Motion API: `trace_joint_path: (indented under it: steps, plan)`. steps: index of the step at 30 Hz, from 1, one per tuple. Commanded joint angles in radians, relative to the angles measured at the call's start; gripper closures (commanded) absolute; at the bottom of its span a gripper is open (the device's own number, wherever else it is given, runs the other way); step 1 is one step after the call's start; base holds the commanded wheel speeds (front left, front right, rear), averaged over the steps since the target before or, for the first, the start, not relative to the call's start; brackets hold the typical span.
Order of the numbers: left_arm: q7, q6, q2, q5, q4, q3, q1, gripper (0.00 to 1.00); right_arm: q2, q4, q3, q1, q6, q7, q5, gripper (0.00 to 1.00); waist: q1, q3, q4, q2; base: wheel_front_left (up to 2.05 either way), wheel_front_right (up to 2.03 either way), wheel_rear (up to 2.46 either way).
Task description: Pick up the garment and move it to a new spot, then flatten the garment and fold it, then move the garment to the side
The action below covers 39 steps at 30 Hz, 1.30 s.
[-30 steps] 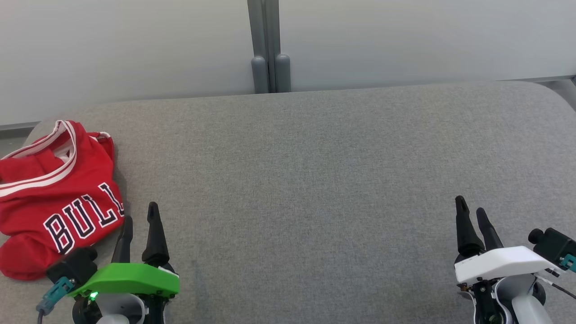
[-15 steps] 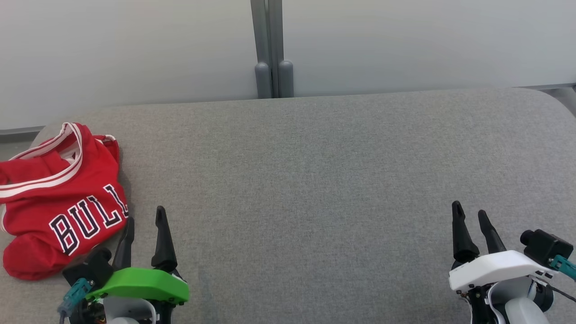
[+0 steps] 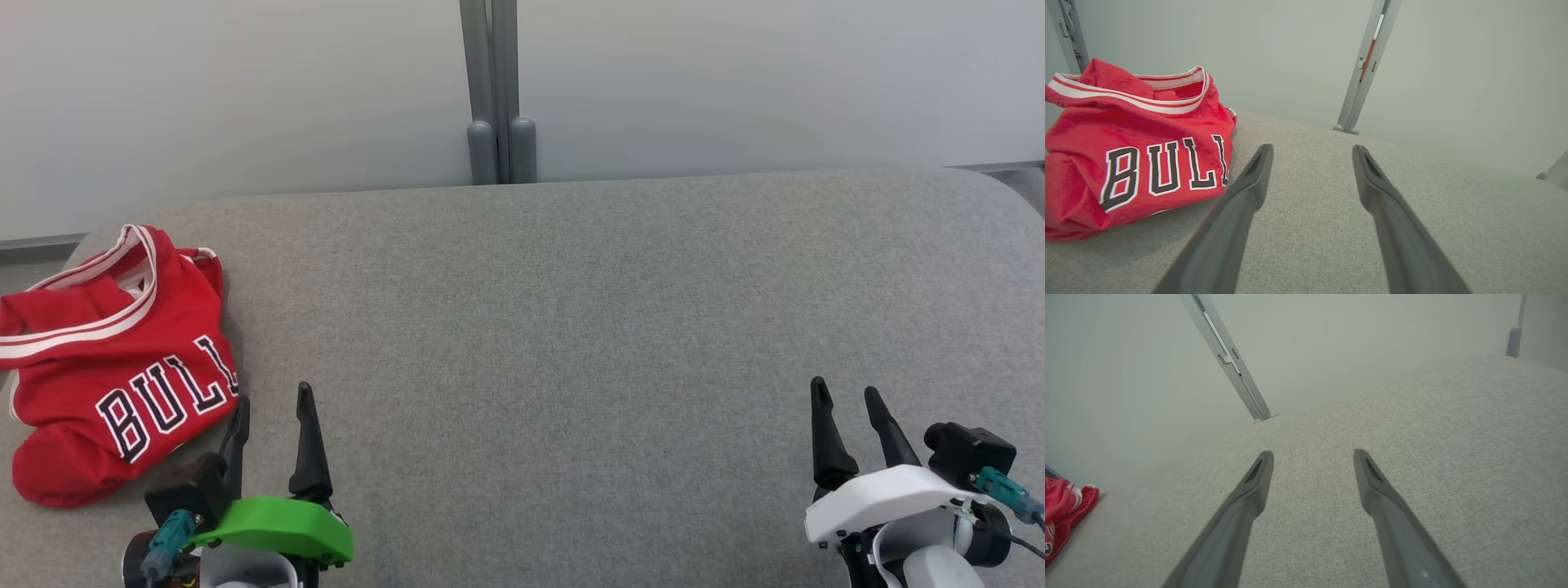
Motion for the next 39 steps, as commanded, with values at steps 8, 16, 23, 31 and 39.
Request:
trace_joint_path:
  steps: [8,16,23,31,39]
  plan:
    - [-0.024,-0.014,0.007,0.040,0.034,0.002,0.007,0.00,-0.006,0.012,0.019,0.002,0.000,-0.025,-0.113,0.00,0.0000,-0.003,0.003,-0.0001,0.00,0.00,0.00]
    - [-0.040,-0.024,0.007,0.053,0.062,-0.008,0.002,0.00,-0.007,0.019,0.024,0.000,0.000,-0.040,-0.198,0.00,0.0000,-0.007,0.007,-0.0001,0.00,0.00,0.00]
    - [-0.054,-0.016,0.007,0.094,0.070,-0.019,0.000,0.00,-0.008,0.021,0.028,0.002,0.000,-0.054,-0.247,0.00,0.0000,-0.006,0.008,-0.0001,0.00,0.00,0.00]
    - [-0.069,-0.004,0.008,0.139,0.077,-0.030,0.000,0.00,-0.008,0.027,0.031,0.006,0.000,-0.068,-0.302,0.00,0.0000,-0.005,0.009,-0.0001,0.00,0.00,0.00]
    - [-0.079,0.001,0.008,0.169,0.082,-0.030,0.001,0.00,-0.008,0.028,0.038,0.007,0.000,-0.079,-0.349,0.00,0.0000,-0.004,0.012,-0.0001,0.00,0.00,0.00]
